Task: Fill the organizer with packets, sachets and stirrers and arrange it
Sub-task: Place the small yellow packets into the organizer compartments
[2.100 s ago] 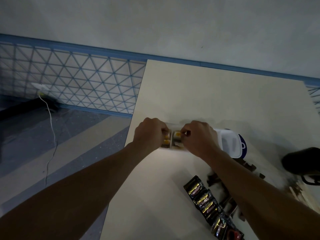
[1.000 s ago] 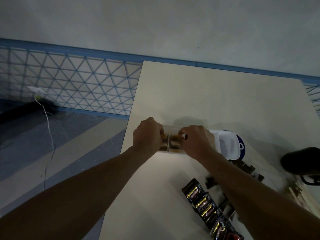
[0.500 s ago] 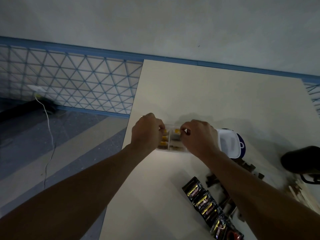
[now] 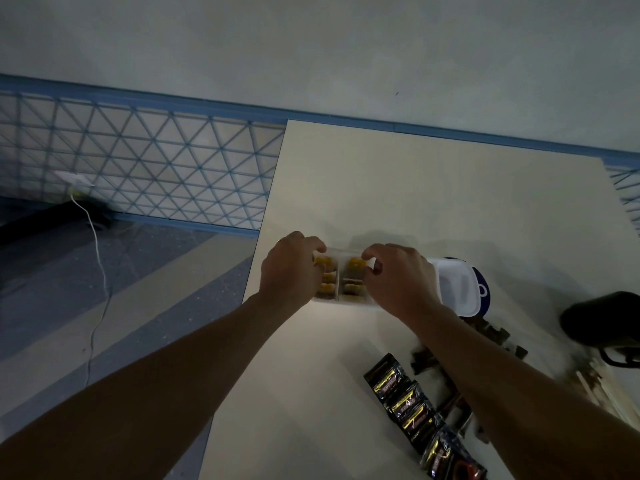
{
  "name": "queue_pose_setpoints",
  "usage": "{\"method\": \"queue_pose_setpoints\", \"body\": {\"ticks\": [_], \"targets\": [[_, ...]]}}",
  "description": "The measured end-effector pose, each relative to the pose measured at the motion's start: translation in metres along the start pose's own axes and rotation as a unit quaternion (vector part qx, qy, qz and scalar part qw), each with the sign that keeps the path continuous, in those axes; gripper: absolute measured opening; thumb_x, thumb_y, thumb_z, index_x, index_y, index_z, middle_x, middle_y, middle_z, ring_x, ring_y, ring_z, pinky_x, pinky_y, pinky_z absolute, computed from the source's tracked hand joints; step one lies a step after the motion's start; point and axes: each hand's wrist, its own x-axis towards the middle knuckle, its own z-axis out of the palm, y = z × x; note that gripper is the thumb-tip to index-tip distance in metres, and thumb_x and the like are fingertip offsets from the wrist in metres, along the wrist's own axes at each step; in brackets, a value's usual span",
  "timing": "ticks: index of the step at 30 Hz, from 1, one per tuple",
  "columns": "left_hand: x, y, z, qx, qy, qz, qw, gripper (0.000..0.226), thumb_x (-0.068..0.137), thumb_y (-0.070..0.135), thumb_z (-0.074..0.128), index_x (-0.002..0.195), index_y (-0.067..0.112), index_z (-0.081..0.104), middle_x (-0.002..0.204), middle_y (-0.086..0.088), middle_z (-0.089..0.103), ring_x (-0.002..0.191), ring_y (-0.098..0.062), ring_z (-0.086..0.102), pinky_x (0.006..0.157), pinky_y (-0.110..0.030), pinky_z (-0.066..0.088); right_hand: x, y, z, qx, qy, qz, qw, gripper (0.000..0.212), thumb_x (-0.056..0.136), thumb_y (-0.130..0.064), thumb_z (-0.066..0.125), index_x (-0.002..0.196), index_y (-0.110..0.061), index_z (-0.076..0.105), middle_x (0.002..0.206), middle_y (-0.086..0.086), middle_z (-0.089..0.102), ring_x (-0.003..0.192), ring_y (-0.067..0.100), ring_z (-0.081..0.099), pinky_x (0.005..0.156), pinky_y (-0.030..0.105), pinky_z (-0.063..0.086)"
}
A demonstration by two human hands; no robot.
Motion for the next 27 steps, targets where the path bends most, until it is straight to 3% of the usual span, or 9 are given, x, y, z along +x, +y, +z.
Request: {"method": "queue_pose_setpoints", "body": {"ticks": [10,14,17,23,27], "targets": [[-0.002,0.000,0.000,-0.022,-0.002,-0.009,1.000,0.015,0.085,0.030,0.071,0.096,0.019,0.073,0.089,-0.001,0.061,0.072,-0.015,0.059,0.059,-0.026,0.045,-0.003,0.002,0.001,-0.003,0.043,0.006,0.999,0.012,0.085,-0.024,0.062,0.096,-0.027,0.067,0.081,-0.010,0.066,0.075,0.017,0.062,0.061,0.027,0.041],[-0.001,-0.001,-0.001,-0.021,0.009,-0.007,1.000,0.014,0.087,0.028,0.068,0.096,0.019,0.073,0.089,-0.001,0.063,0.073,-0.014,0.060,0.060,-0.029,0.051,-0.002,0.000,-0.004,0.001,-0.025,-0.037,0.999,0.018,0.075,-0.027,0.065,0.092,-0.026,0.072,0.079,-0.010,0.061,0.075,0.018,0.060,0.062,0.026,0.043],[-0.001,-0.002,-0.001,-0.021,0.008,-0.014,1.000,0.013,0.087,0.026,0.068,0.096,0.020,0.073,0.089,0.000,0.062,0.072,-0.013,0.060,0.057,-0.023,0.044,0.002,0.001,0.001,-0.037,-0.073,-0.044,0.996,0.020,0.076,-0.029,0.065,0.095,-0.025,0.073,0.087,-0.006,0.064,0.079,0.020,0.061,0.066,0.030,0.051],[-0.002,-0.002,0.000,-0.024,0.007,-0.018,1.000,0.013,0.087,0.026,0.069,0.098,0.020,0.074,0.089,0.000,0.063,0.073,-0.012,0.061,0.057,-0.018,0.039,0.007,-0.005,0.003,-0.041,-0.081,-0.041,0.995,0.019,0.081,-0.023,0.059,0.091,-0.025,0.075,0.089,-0.005,0.065,0.079,0.021,0.062,0.070,0.035,0.056],[-0.003,-0.001,-0.001,-0.023,0.015,-0.020,0.999,0.013,0.087,0.025,0.068,0.097,0.019,0.074,0.090,0.000,0.065,0.073,-0.011,0.060,0.055,-0.015,0.033,0.008,-0.006,-0.003,-0.025,-0.071,-0.040,0.996,0.019,0.083,-0.020,0.056,0.087,-0.025,0.073,0.086,-0.007,0.063,0.078,0.019,0.060,0.065,0.028,0.047]]}}
